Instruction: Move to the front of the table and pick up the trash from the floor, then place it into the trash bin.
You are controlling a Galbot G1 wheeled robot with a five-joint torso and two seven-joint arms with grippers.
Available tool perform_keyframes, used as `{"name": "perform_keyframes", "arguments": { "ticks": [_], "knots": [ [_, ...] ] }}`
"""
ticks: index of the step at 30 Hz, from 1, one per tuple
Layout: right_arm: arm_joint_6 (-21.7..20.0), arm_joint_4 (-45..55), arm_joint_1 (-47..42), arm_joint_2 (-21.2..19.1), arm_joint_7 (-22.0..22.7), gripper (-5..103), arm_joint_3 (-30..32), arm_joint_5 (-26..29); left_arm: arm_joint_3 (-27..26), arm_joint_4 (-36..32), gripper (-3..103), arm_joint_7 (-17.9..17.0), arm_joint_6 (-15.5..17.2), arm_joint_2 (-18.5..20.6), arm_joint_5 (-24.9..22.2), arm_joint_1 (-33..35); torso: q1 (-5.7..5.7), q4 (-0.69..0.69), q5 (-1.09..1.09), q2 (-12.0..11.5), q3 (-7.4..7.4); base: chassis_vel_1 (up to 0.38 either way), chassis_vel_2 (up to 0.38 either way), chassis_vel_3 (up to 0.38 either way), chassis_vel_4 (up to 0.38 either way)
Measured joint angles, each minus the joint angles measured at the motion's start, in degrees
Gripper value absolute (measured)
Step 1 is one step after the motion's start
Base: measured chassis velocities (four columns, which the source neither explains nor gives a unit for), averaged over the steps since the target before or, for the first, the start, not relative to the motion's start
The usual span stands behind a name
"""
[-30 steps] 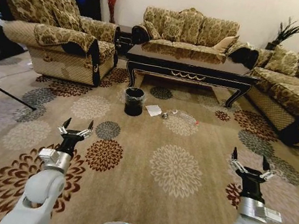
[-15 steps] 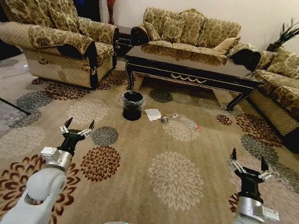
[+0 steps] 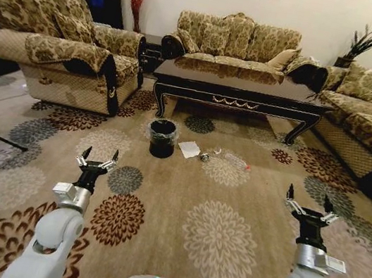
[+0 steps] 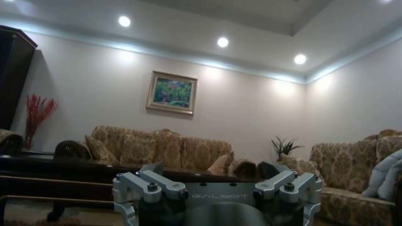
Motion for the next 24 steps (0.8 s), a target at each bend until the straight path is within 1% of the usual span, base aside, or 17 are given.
{"name": "perform_keyframes", "arguments": {
  "ticks": [6,9,24],
  "knots": [
    [0.02,-0.01,0.04,0.08,0.0,100,0.0,0.04,0.03,0.0,100,0.05,0.03,-0.05,0.0,0.05,0.0,-0.03,-0.03,0.0,0.0,-0.187,0.18,0.174,-0.189],
    [0.02,0.0,0.02,0.22,0.0,100,0.0,0.03,-0.05,-0.02,100,0.06,0.03,0.06,-0.03,0.05,0.0,-0.01,-0.01,0.0,0.0,-0.185,0.194,0.186,-0.198],
    [0.05,0.18,-0.17,0.35,0.01,100,0.09,-0.01,-0.36,-0.52,100,0.16,0.02,-0.07,-0.12,0.31,0.0,-0.02,-0.02,0.01,0.0,-0.183,0.188,0.186,-0.182]
  ]
}}
